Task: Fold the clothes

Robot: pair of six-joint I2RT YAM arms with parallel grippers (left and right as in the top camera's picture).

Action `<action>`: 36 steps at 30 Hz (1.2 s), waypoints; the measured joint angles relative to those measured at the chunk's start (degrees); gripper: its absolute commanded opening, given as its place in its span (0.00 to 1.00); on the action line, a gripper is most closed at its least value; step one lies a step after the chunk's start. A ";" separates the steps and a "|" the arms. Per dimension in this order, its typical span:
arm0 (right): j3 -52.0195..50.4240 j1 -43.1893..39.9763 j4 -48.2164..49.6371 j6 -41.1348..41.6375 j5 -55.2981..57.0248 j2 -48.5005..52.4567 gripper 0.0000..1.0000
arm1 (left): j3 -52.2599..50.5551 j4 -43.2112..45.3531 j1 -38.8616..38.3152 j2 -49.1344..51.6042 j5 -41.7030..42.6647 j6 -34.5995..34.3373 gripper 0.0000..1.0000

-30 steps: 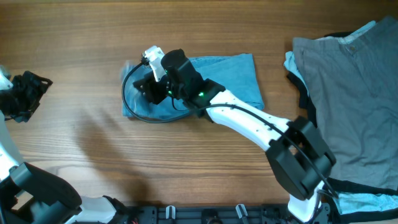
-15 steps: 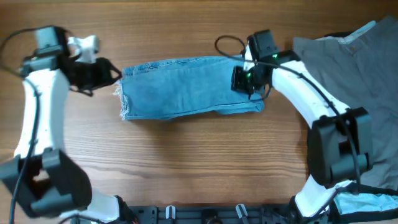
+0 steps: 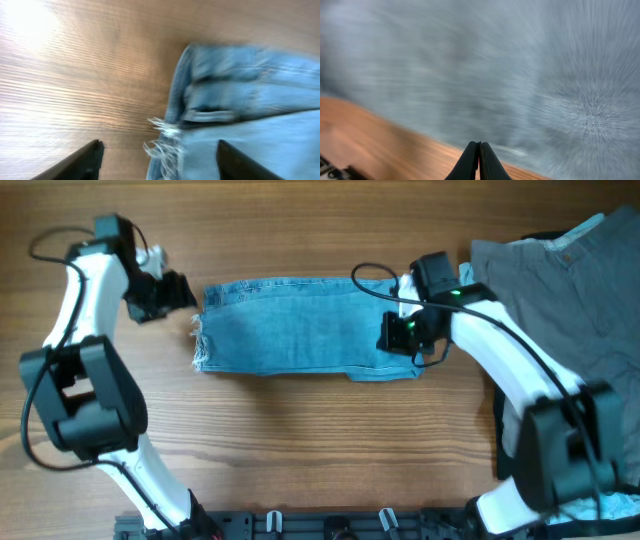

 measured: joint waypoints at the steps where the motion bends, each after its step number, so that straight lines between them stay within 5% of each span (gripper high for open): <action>1: 0.28 0.00 1.29 0.02 -0.83 -3.58 0.05 | 1.51 -1.01 0.02 -1.79 -0.02 0.13 1.00; 5: -0.33 2.16 7.34 1.11 -1.77 -3.43 0.08 | 3.10 -5.68 0.02 -8.04 0.31 0.55 1.00; 11: -1.29 6.71 9.18 9.81 -1.88 11.78 0.04 | -4.85 -5.38 0.02 -3.72 7.91 8.85 1.00; 20: -1.11 6.27 9.81 12.55 -3.28 15.15 0.05 | -13.79 3.28 0.04 3.23 16.65 15.72 0.96; 23: -1.09 6.16 9.92 12.57 -3.54 15.21 0.05 | -13.53 5.31 -0.11 4.61 20.68 17.33 0.74; 25: -1.09 6.16 10.01 12.57 -3.61 15.26 0.04 | -13.03 6.91 -0.83 5.88 22.49 17.94 0.40; 28: -1.09 6.12 10.03 12.57 -3.91 15.30 0.04 | -12.83 6.67 -1.92 6.95 23.80 18.01 0.09; 30: -1.09 6.12 10.27 12.57 -4.76 15.41 0.04 | -11.26 3.76 -1.95 7.10 21.94 16.81 0.04; 33: -1.09 6.38 8.68 12.52 -6.45 15.12 0.04 | -1.60 -12.61 -2.10 9.70 12.87 13.75 0.04; 36: -1.11 5.84 6.82 12.07 -6.01 10.62 0.04 | 20.31 -28.89 0.09 12.28 1.42 10.67 0.04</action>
